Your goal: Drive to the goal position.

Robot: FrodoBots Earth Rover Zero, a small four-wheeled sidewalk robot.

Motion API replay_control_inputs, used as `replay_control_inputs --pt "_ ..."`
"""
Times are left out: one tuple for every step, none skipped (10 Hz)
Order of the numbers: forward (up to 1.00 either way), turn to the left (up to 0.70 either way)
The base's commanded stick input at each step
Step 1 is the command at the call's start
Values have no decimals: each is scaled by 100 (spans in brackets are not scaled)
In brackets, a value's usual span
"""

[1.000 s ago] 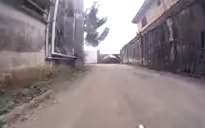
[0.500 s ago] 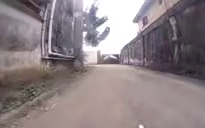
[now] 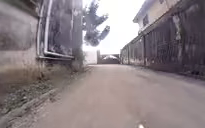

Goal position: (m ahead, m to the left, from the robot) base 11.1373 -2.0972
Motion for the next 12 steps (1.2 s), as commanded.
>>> replay_control_inputs --pt "50 0" --pt "50 0" --pt "50 0" --pt "50 0" --pt "50 0" --pt "50 0" --pt "50 0" --pt "50 0" --pt "50 0" --pt "50 0" --pt "50 0" --pt "50 0"
